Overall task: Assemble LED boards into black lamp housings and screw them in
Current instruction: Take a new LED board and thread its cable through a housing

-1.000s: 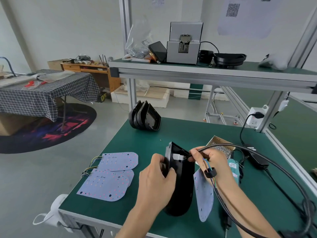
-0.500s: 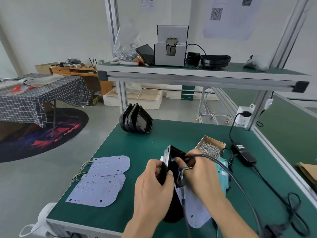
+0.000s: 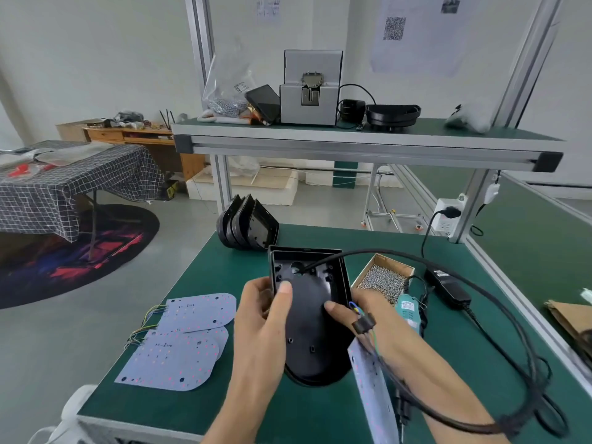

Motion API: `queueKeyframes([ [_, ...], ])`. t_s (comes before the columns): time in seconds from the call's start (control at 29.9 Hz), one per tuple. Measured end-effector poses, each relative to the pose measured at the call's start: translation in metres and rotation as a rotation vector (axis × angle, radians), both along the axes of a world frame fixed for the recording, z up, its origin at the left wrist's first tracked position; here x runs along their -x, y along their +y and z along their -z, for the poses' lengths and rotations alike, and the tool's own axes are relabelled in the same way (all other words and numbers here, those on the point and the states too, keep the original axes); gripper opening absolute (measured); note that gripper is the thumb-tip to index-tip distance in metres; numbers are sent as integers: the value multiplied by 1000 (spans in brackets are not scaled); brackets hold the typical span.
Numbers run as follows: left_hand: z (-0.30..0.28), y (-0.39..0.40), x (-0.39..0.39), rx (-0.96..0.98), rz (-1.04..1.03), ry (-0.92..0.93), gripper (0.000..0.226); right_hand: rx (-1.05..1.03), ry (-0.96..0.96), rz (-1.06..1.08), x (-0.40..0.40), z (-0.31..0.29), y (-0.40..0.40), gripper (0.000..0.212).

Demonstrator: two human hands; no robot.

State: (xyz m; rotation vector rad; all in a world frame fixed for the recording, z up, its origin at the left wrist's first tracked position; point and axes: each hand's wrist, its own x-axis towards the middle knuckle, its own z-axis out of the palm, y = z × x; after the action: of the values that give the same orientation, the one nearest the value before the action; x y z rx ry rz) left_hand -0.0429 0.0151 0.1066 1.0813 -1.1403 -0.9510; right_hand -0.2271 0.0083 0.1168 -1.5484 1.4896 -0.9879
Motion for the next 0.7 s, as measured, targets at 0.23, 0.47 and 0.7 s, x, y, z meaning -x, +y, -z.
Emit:
queueKeyframes([
  [0.23,8,-14,-9,-399,377,383,45,32,-116,-52,3,-12,19,37],
  [0.47,16,-16,-6,-414,485,595,48,-55,-172,9,7,-15,22,35],
  [0.7,7,-20,4,-351,386,601,20,-80,-268,-27,3,-16,25,10],
])
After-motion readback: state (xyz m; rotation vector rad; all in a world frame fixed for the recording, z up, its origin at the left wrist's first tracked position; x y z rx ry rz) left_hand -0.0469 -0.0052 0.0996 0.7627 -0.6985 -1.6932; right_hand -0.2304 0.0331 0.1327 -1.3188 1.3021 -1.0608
